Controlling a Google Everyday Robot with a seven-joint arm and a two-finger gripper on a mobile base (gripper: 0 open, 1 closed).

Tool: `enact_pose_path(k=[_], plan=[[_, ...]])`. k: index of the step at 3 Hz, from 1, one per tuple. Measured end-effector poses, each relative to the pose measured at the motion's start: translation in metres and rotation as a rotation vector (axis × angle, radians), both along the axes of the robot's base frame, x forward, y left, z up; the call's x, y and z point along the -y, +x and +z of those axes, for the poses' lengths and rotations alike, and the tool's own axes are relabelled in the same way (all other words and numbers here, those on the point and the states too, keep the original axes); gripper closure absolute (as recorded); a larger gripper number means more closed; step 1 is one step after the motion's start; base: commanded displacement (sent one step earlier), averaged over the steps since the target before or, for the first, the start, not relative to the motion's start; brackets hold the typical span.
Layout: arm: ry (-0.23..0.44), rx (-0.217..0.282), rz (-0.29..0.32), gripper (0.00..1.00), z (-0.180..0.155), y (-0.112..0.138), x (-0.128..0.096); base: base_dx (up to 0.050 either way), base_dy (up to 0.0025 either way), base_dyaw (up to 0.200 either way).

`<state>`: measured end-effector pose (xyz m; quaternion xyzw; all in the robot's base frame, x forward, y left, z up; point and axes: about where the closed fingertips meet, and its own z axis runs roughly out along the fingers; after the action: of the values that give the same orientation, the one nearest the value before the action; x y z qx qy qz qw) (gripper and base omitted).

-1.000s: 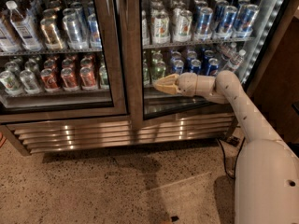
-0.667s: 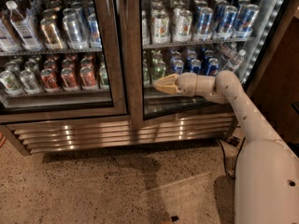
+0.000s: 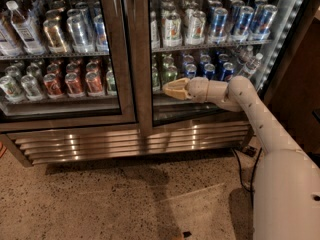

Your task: Close right fridge door

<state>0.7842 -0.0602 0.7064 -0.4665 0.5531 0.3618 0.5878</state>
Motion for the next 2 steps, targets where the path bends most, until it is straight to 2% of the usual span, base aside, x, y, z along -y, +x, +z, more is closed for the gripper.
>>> enact_pose_path(k=[2], plan=[[-0.005,0.012,-0.019,1.0,0.0,0.0077,-0.0031,0.0,0.0,0.0]])
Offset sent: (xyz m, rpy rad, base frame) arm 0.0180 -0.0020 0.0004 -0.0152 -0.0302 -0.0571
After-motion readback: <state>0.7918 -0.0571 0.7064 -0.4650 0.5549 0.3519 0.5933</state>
